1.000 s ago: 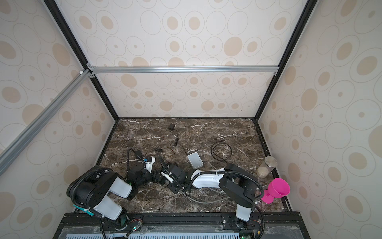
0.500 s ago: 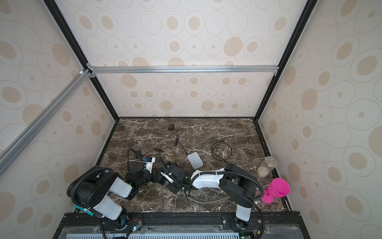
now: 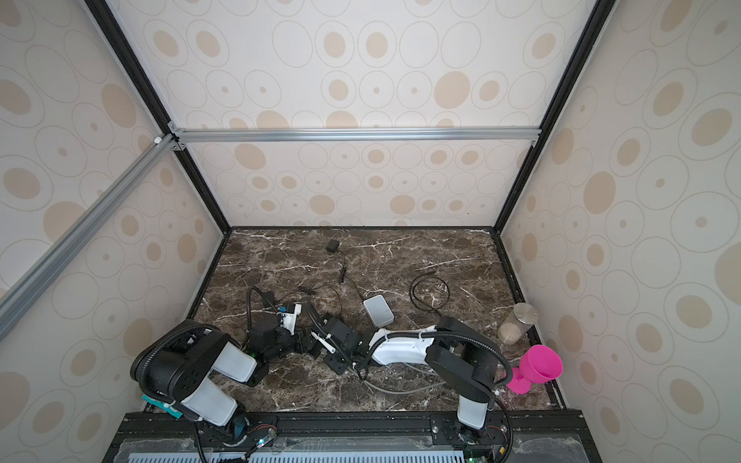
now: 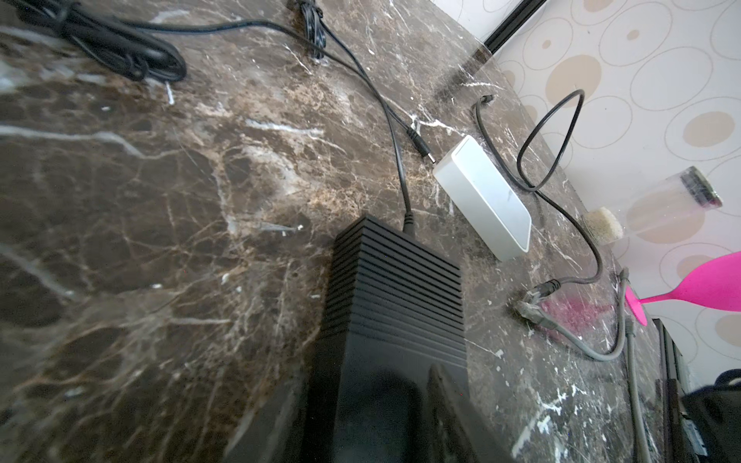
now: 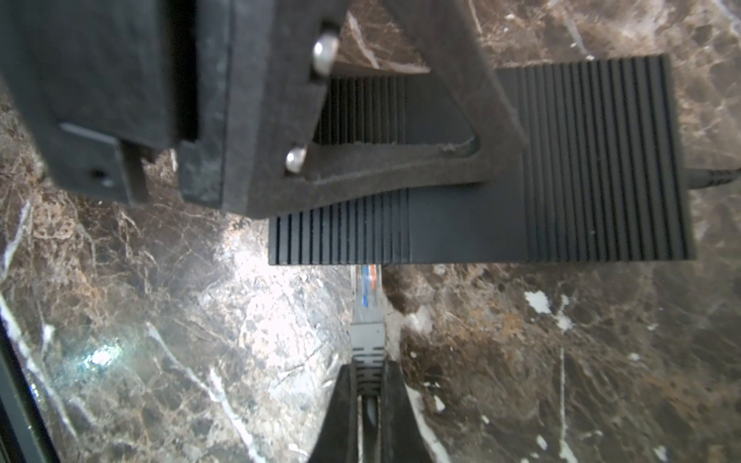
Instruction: Insert the plug into the switch port
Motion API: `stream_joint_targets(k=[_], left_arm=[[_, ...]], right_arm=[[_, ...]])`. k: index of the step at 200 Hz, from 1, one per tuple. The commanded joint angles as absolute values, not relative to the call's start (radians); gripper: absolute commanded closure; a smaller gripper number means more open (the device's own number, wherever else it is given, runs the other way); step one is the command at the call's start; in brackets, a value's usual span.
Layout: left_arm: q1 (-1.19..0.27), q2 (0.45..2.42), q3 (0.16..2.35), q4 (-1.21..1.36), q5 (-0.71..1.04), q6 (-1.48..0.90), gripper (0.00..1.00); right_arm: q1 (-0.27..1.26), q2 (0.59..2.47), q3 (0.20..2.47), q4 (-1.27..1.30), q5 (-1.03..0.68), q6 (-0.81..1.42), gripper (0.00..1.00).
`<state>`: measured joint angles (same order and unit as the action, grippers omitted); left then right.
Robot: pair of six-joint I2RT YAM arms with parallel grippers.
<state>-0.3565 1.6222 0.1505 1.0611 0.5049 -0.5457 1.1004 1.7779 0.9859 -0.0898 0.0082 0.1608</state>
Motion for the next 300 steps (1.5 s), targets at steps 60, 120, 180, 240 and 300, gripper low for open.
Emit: stream_joint_targets(k=[60,120,180,240,300], left_arm=[[-0.363,1.663,0.136,1.015,0.509,-0.577,0.51],[-0.363,1.836,0.086,1.287,0.587,-0.687,0.54],[-0.362,1.913,0.055,1.409,0.591,-0.714,0.54],[-0.363,1.882,0.061,1.336,0.579,-0.683,0.54],[-0.363,1.881,0.061,1.316,0.575,-0.678,0.56]], right_arm=[[1.109,1.787,1.019,-0.070,0.034,0.184,1.00],[1.109,1.809,1.036,-0.052,0.019,0.174,1.00],[1.109,1.813,1.063,-0.075,0.038,0.159,1.00],[1.109,1.781,1.050,-0.046,0.086,0.151,1.00],[1.109,1.728,1.005,-0.005,0.141,0.142,1.00]])
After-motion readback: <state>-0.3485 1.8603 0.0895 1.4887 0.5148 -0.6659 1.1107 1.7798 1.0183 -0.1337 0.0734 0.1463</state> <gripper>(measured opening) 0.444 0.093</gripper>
